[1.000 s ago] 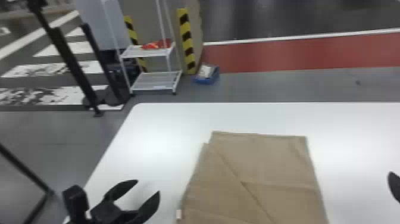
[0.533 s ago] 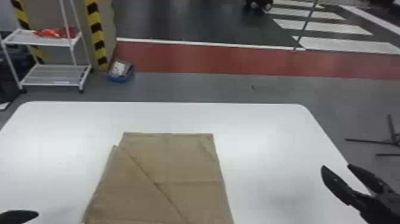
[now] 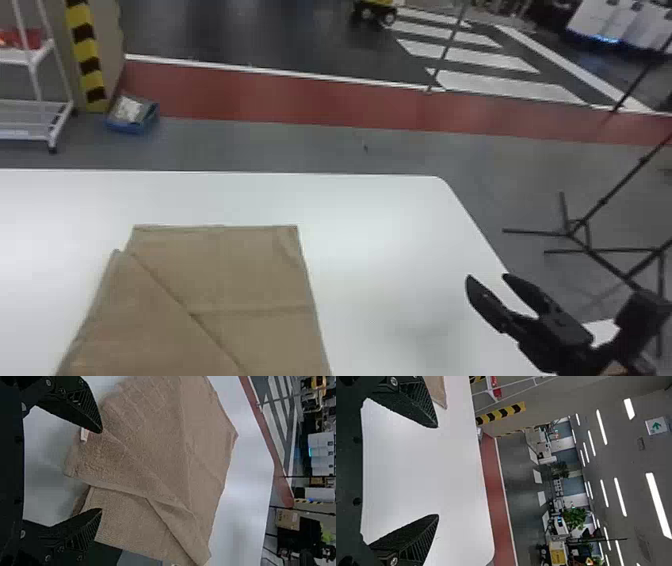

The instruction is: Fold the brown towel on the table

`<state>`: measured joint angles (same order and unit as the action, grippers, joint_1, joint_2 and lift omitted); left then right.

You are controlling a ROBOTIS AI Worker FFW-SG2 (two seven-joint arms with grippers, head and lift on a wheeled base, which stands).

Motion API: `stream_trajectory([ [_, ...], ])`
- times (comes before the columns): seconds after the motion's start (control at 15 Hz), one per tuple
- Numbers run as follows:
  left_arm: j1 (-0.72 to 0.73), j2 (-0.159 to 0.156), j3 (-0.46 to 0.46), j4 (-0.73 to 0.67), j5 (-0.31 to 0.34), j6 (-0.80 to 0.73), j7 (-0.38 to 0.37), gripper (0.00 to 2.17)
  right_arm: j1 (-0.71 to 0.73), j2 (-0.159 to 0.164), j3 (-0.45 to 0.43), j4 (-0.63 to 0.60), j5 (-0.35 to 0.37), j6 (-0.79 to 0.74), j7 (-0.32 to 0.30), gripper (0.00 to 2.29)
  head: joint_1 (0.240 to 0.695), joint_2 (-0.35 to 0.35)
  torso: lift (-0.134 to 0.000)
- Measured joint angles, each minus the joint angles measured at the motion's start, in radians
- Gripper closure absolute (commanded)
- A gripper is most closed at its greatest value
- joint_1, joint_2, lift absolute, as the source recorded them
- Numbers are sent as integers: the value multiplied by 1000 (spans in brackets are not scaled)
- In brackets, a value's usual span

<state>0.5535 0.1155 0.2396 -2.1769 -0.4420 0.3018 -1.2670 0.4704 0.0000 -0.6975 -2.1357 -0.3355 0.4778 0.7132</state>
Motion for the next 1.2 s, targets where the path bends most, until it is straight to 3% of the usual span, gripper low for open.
stream_trajectory([
  [0.2,-1,1,-42,39,-52,-60,23,417,-4,0,-5,8,0,0,0,80,695,-350,-113],
  [0.6,-1,1,-18,43,-69,-69,25,421,-9,0,-7,18,0,0,12,80,695,-350,-113],
  [0.73,-1,1,0,42,-68,-73,21,603,-10,0,-6,19,0,0,12,80,695,-346,-113],
  [0.87,0,1,7,48,-69,-103,19,610,-12,0,-5,20,0,0,14,80,695,-338,-113],
  [1.0,0,1,9,53,-70,-131,11,994,-13,0,-1,18,0,0,17,80,695,-338,-113],
  [1.2,-1,1,14,62,-71,-164,5,1001,-13,0,3,14,0,0,18,80,695,-335,-113],
])
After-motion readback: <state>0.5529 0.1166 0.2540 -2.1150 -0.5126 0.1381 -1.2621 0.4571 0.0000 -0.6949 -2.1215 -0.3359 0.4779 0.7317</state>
